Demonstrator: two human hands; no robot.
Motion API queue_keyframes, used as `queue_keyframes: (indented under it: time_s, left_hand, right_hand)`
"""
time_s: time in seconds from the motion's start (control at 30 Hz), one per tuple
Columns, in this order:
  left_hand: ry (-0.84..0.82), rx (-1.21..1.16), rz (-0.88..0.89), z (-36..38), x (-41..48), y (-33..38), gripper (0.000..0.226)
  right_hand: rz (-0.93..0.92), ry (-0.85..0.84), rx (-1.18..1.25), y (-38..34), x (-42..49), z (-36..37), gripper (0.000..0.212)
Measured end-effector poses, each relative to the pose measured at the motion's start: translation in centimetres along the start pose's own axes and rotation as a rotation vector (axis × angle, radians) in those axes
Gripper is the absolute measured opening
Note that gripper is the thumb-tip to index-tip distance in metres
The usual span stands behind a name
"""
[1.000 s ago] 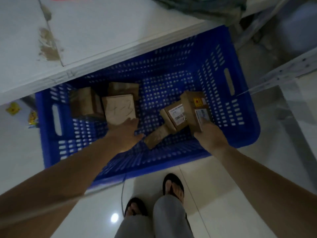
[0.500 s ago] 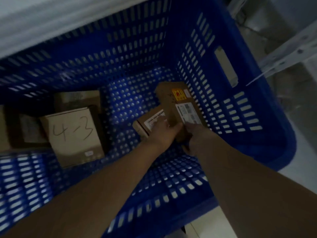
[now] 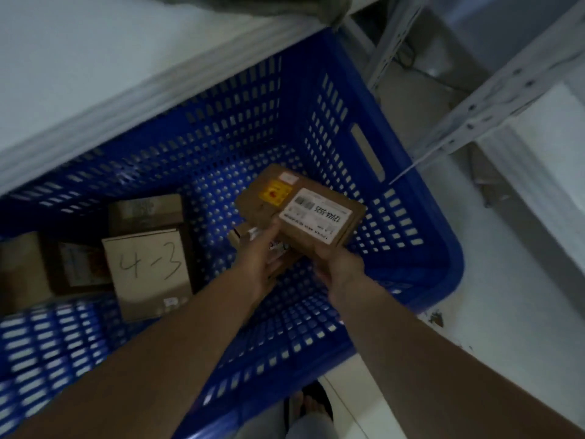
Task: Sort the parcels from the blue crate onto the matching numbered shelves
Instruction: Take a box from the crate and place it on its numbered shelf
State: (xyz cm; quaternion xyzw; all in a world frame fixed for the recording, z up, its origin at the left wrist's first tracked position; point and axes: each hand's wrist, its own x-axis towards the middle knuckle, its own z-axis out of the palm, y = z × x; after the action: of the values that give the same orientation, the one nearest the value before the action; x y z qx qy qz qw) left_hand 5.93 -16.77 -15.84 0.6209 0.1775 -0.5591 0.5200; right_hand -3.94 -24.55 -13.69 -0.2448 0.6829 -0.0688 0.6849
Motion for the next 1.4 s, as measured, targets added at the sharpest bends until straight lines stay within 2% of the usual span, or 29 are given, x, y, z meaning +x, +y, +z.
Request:
queue_keyframes:
  time_s: [0.07,0.17,0.2,0.33,0.5,0.6,0.73,0.77,0.87,0.9,0.97,1.03,1.13,1.17,1.23,1.33,1.37,1.4]
  left_hand:
    - [0.094,-0.077,0.063,-2.3,-3.0,1.6,0.058]
    - [0.135,-0.125,0.158,-5.5,-9.5,5.0,0.066]
    - [0.106,-0.07,0.176,-6.2,-12.1,6.1,0.066]
    - [-0.127,0.204,0.162,-7.1,-23.8,10.7,0.041]
    - [-0.292,0.538,0.167,-7.3,-38.1,15.4,0.062]
    - [-0.31,0.458,0.272,-5.3,-46.8,18.5,0.063]
    - [-0.366,0.366,0.461,-1.9,-58.4,22.5,0.095]
    - [-0.379,0.356,0.5,-1.1,-61.2,23.2,0.097]
    - [-0.426,0.351,0.619,0.5,-68.8,25.0,0.1]
    - [-0.433,0.36,0.674,1.0,-71.4,25.6,0.102]
    - [-0.435,0.365,0.777,2.5,-76.7,26.7,0.104]
    - [-0.453,0.476,0.863,4.9,-82.5,26.7,0.099]
    - [-0.569,0.79,0.888,10.1,-91.0,23.9,0.074]
    - [-0.608,0.825,0.906,11.8,-93.3,22.5,0.066]
    - [-0.62,0.736,0.981,14.8,-97.5,19.8,0.051]
    - [-0.675,0.278,1.045,18.7,-102.3,16.7,0.041]
    - [-0.708,0.115,1.046,19.9,-104.0,16.2,0.041]
    - [-0.751,-0.025,1.036,21.0,-105.3,15.8,0.043]
  right_hand:
    - [-0.044,-0.101,-0.088,-0.6,-4.0,-1.3,0.045]
    - [-0.17,-0.26,-0.235,-1.9,-10.4,-4.0,0.04]
    - [-0.2,-0.275,-0.255,-2.8,-12.5,-4.7,0.038]
    - [-0.309,-0.354,-0.321,-6.7,-21.6,-7.2,0.036]
    - [-0.426,-0.417,-0.377,-12.7,-35.1,-10.2,0.05]
    - [-0.545,-0.435,-0.381,-17.0,-44.4,-12.2,0.044]
    - [-0.706,-0.495,-0.338,-22.6,-56.9,-15.2,0.041]
    - [-0.742,-0.487,-0.344,-23.7,-59.8,-16.0,0.045]
    - [-0.871,-0.487,-0.394,-27.1,-67.8,-18.6,0.076]
    - [-0.918,-0.489,-0.42,-28.1,-70.7,-19.5,0.075]
    - [-1.022,-0.493,-0.477,-29.7,-76.8,-21.6,0.053]
    - [-1.125,-0.496,-0.513,-30.1,-82.3,-24.1,0.035]
    - [-1.238,-0.466,-0.516,-28.6,-89.4,-29.2,0.021]
    - [-1.27,-0.445,-0.491,-27.9,-91.3,-31.1,0.022]
    - [-1.311,-0.381,-0.352,-27.2,-94.5,-35.1,0.043]
    - [-1.27,-0.33,-0.203,-26.1,-98.2,-40.7,0.103]
    - [-1.259,-0.313,-0.238,-25.4,-99.3,-42.1,0.114]
    - [-1.232,-0.318,-0.274,-24.7,-100.0,-43.0,0.115]
